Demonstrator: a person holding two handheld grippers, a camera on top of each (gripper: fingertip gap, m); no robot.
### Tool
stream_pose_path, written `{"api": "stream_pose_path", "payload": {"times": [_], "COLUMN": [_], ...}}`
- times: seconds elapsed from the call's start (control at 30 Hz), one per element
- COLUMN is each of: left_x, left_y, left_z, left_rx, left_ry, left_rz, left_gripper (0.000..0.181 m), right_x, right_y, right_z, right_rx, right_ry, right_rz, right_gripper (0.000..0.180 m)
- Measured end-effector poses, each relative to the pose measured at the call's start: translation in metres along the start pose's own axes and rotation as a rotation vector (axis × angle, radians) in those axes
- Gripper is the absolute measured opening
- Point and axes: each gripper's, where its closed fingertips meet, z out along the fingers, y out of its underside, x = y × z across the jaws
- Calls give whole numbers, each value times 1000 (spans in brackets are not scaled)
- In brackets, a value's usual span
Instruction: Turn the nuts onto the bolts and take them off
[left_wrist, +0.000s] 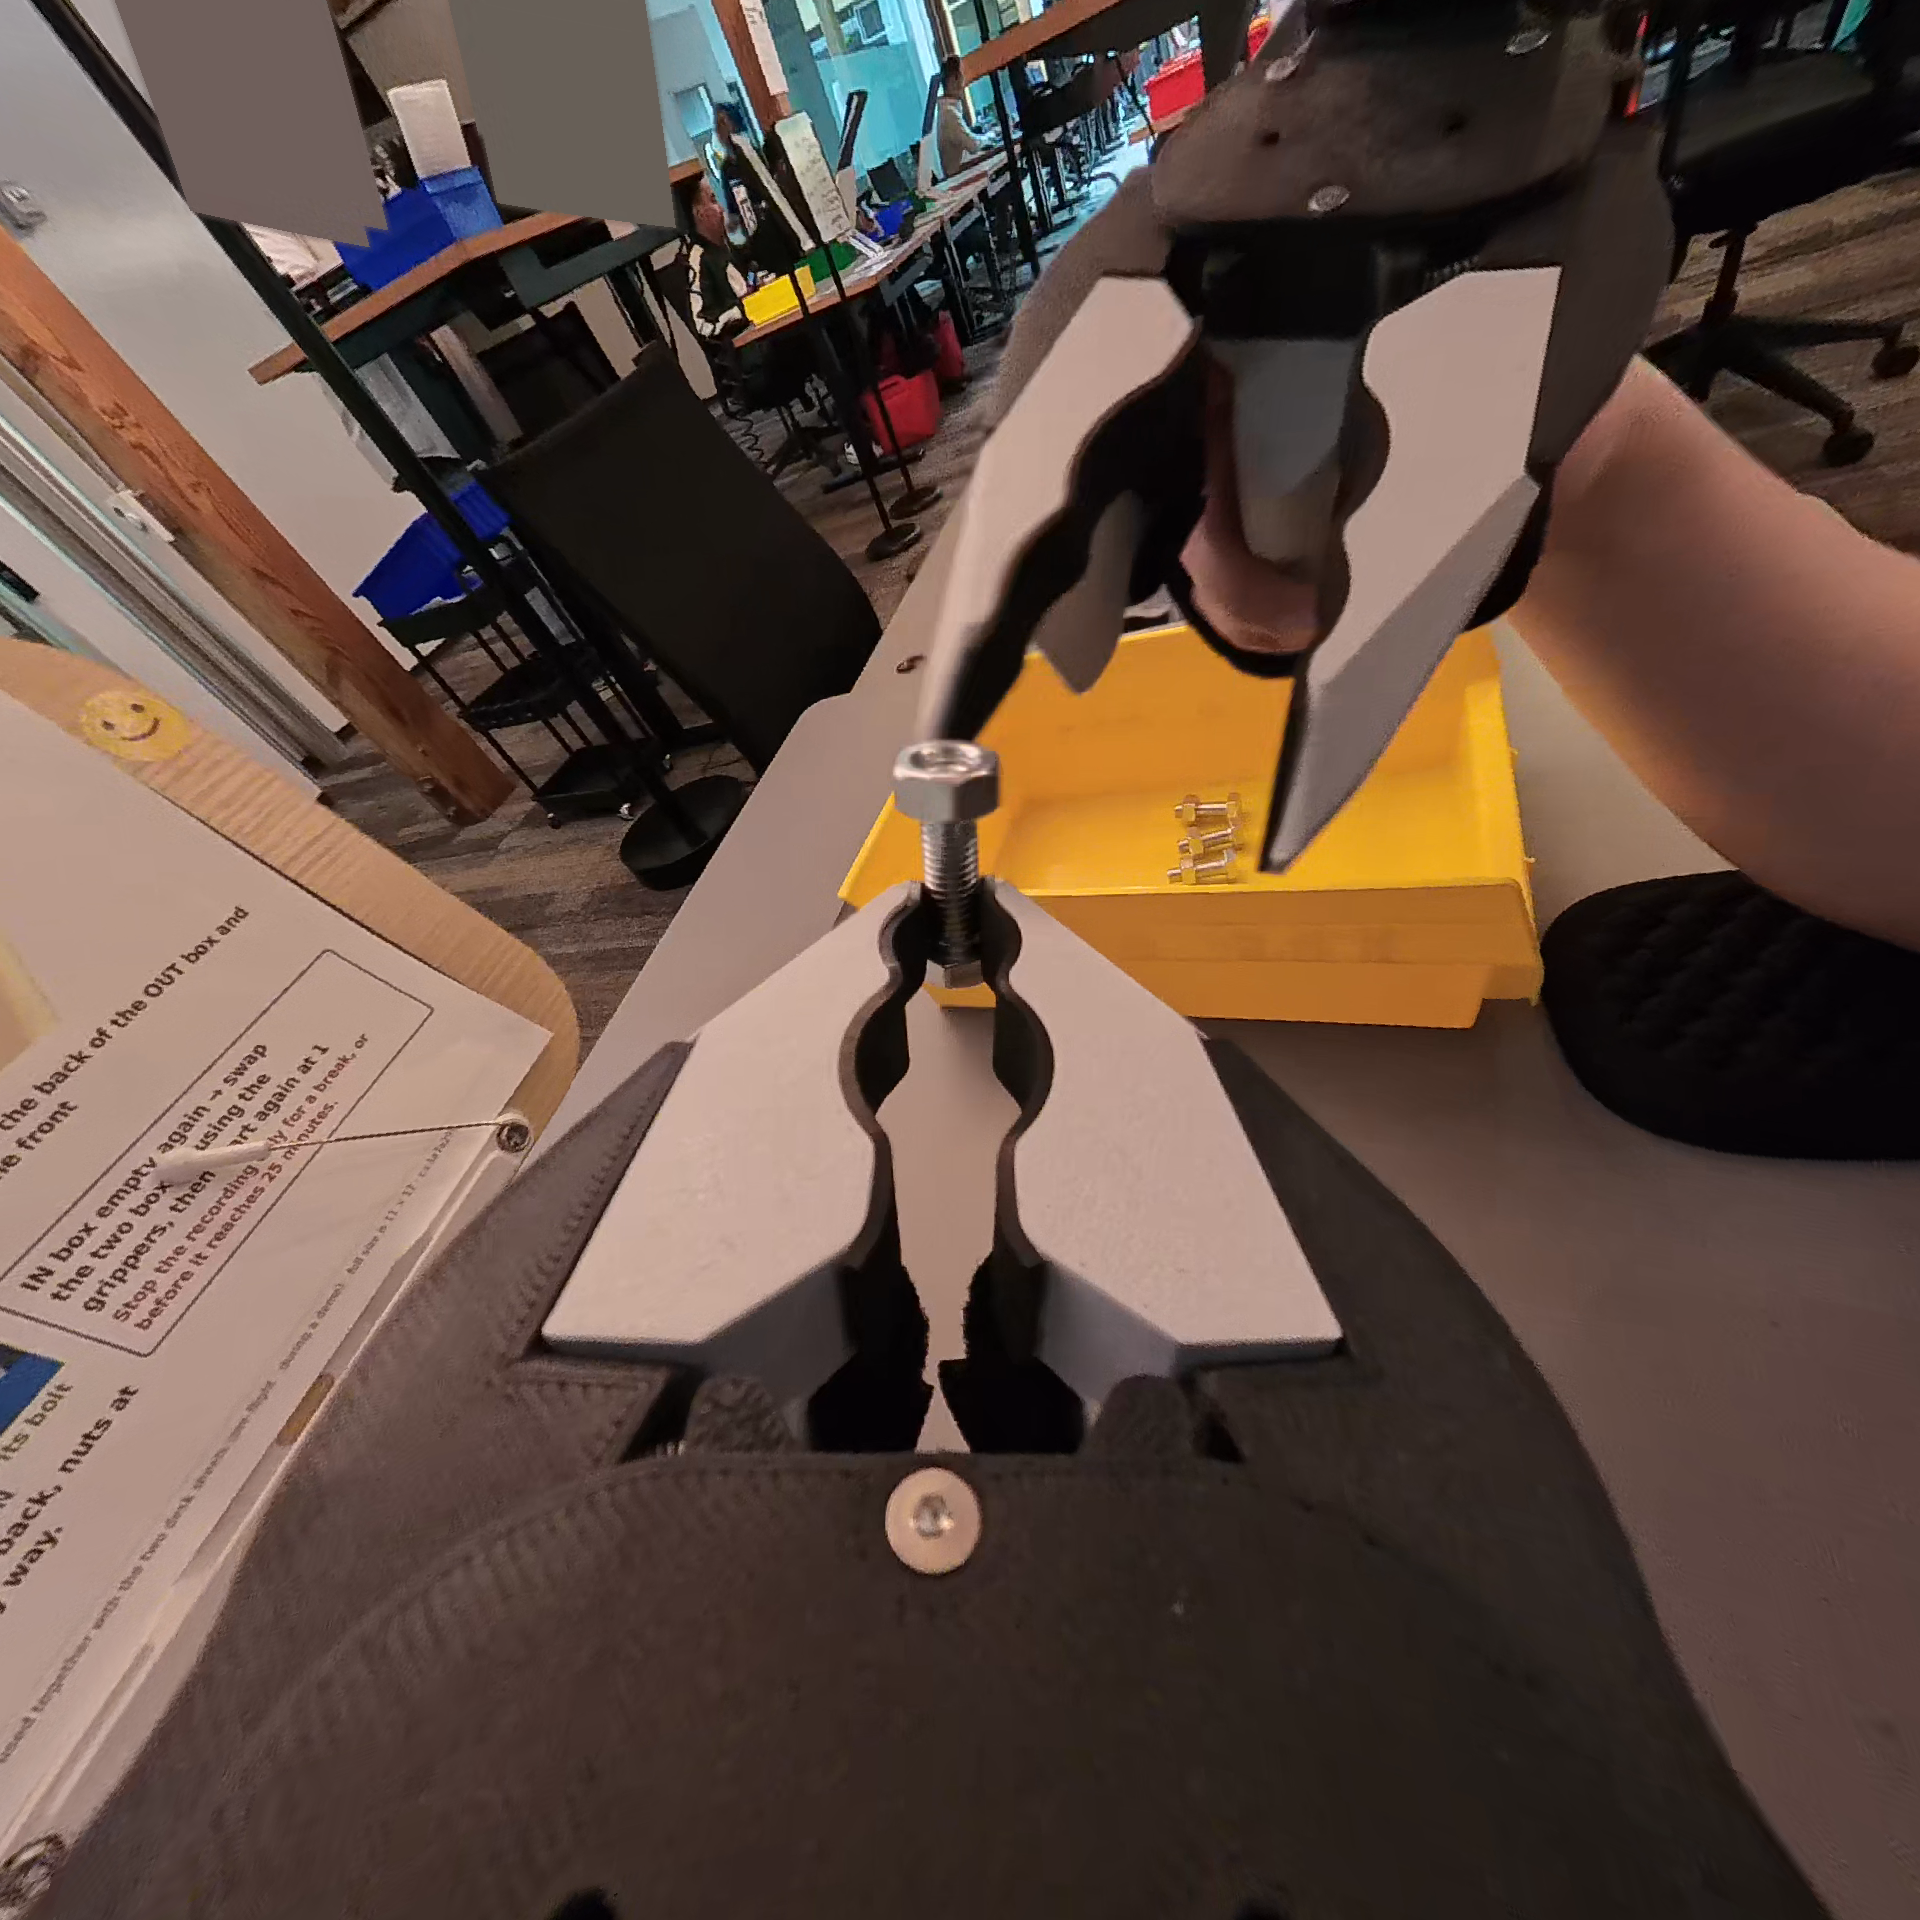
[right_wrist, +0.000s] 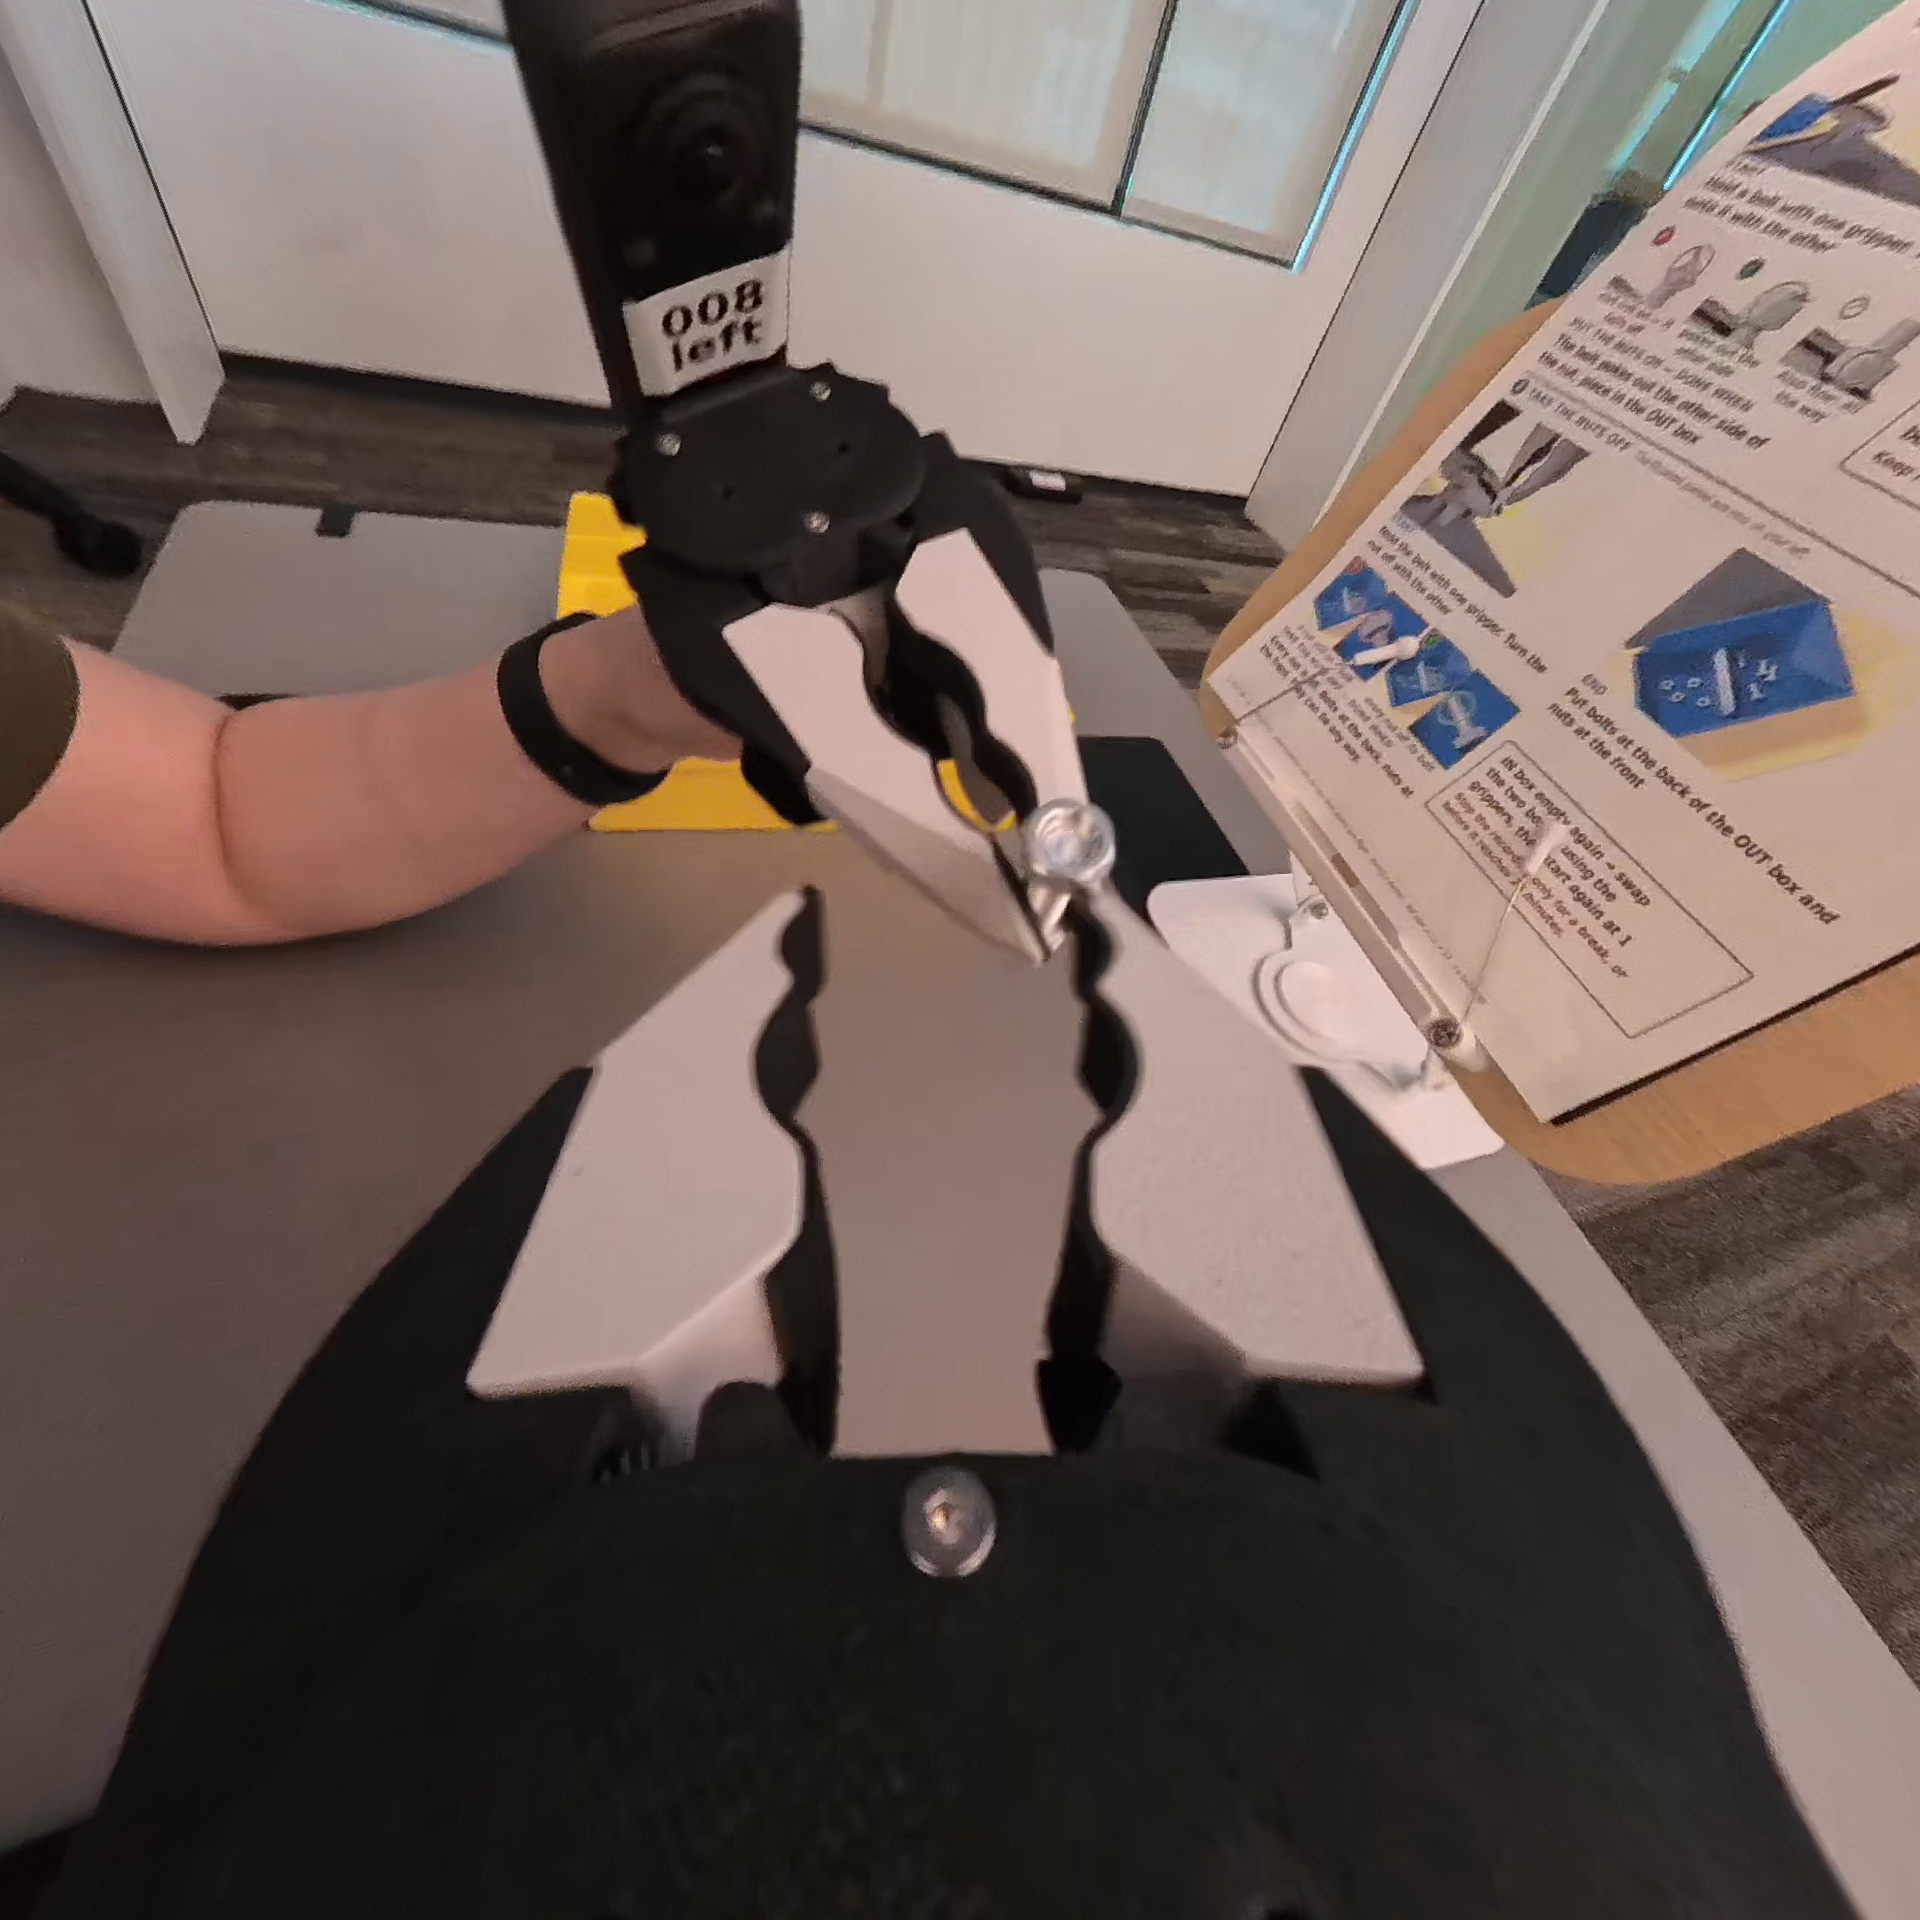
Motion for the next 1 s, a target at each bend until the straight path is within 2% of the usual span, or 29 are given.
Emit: {"api": "stream_pose_path", "payload": {"times": [0.03,0.1,0.23,0.37,0.4,0.43,0.47,0.53,0.6,0.63,0.77,0.8,0.83,0.87,0.93,1.0], "left_x": [-2,-5,1,3,2,0,-4,-3,0,2,1,0,-4,-9,-5,0], "left_y": [1,-2,-5,-5,-4,-3,-3,-4,-5,-6,-3,-2,0,0,-2,-8], "left_z": [-1,-3,-3,-1,-1,-2,-3,-4,-3,-2,0,0,-1,-2,-3,-2], "left_rx": [-1,18,26,20,15,13,17,26,26,23,6,-1,-8,-6,15,40], "left_ry": [-8,-12,9,7,5,-2,-19,-9,4,7,-5,-2,-22,-49,-14,9], "left_rz": [-7,-25,-17,-7,-8,-12,-18,-27,-23,-15,-1,-7,-15,-19,-31,-41], "left_gripper": [7,7,7,7,7,7,7,7,7,7,7,7,7,7,7,7], "right_x": [-4,1,11,-5,-4,-7,-11,-1,8,9,-4,-2,-5,-8,4,8], "right_y": [3,-4,-15,-5,-2,1,0,-6,-8,-8,-5,0,4,3,-8,-15], "right_z": [-3,-9,-9,2,1,-1,-3,-4,-1,1,5,3,-1,-4,-8,-7], "right_rx": [-16,19,95,26,5,-16,-5,28,49,55,25,-7,-29,-18,45,100], "right_ry": [-25,-2,45,-21,-3,-18,-48,4,43,48,4,19,-4,-34,17,29], "right_rz": [-8,3,30,-13,-32,-49,-52,-17,3,4,-45,-51,-49,-34,11,29], "right_gripper": [25,26,60,65,58,30,21,29,57,65,67,61,38,27,31,54]}}
